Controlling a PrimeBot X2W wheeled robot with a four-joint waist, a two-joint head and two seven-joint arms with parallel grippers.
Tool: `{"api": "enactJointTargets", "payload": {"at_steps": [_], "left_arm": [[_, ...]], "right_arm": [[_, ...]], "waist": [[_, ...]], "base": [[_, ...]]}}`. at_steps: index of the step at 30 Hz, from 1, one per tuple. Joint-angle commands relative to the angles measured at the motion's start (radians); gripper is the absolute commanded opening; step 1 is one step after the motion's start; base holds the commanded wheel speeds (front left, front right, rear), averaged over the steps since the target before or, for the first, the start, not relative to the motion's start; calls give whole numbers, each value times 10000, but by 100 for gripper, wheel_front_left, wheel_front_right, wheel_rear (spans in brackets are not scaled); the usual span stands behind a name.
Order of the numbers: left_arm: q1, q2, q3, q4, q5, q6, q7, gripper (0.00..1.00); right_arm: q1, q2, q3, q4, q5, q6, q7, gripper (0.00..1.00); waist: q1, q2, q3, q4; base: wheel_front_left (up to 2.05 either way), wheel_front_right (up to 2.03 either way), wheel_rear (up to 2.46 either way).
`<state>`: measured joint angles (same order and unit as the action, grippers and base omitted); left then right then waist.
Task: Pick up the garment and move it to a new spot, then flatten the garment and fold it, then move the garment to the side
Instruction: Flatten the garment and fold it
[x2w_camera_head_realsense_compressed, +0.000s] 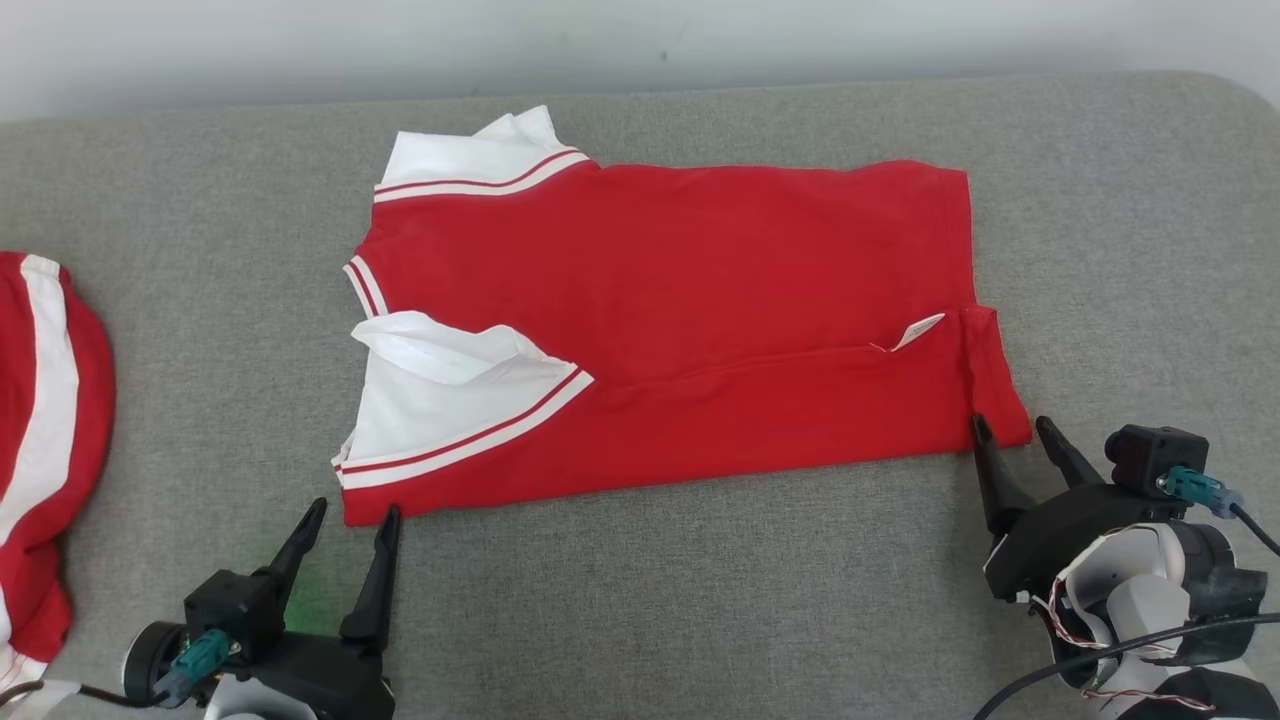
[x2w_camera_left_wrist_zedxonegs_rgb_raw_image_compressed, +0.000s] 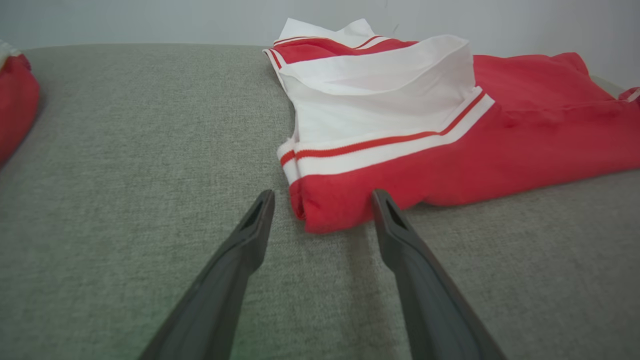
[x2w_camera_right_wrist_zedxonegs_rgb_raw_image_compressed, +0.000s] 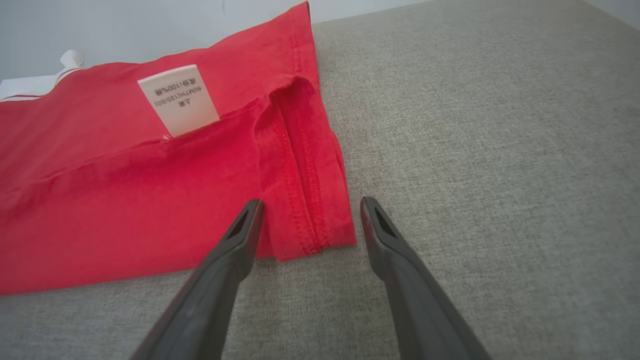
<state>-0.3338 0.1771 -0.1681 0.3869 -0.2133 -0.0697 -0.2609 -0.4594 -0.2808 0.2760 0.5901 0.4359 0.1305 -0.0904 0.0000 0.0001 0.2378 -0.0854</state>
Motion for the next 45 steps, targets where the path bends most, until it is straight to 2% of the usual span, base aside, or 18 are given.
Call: {"api": "enactJointTargets", "payload": {"at_steps": [1,6,7,8,9,10,11,18,25,34,45], "left_arm": [[-127,-35,81,157,44,-64,-58,100],[-403,-152,178,612,160,-158,-58,100],[-456,-170,193,707,188,-179,-58,100],[-529,-184,221,807,199,-214,-58,100],[-568,-201,227,890,231,-242,-58,44],[-568,-201,227,890,231,-242,-58,44],[-602,-224,238,947,255,-246,-58,0],[-231,-357,417,736,435,-368,-58,0],[980,-553,672,-293,358,-387,-59,0],[3283,-1012,858,-1910,146,-162,-59,0],[4362,-1201,655,-1932,-64,-170,-59,0]], "right_arm": [[-126,27,55,176,-72,5,-77,100],[-468,109,142,823,-153,5,-195,100],[-525,153,141,947,-121,5,-232,44],[-581,182,165,1027,-100,5,-263,19],[-627,194,206,1087,-96,5,-344,0],[-627,194,206,1087,-96,5,-344,0],[-671,200,234,1178,-77,5,-392,0],[-403,13,238,1518,407,-1,-835,0],[533,-193,183,904,1047,-1,-888,0],[2544,-601,-159,-724,1477,-1,26,0],[4355,-383,-1191,-2454,1204,-1,1294,0]], "waist": [[0,-1,69,-1],[0,-1,189,33],[0,-1,206,41],[0,-1,221,47],[0,-1,224,48],[0,-1,224,48],[0,-1,224,51],[0,-1,-203,80],[0,-1,-774,3],[0,-1,-1386,-74],[0,-1,-1732,119]], "base": [[0,0,0],[0,0,0],[0,0,0],[0,0,0],[0,0,0],[0,0,0],[0,0,0],[0,0,0],[0,0,0],[0,0,0],[0,0,0]]}}
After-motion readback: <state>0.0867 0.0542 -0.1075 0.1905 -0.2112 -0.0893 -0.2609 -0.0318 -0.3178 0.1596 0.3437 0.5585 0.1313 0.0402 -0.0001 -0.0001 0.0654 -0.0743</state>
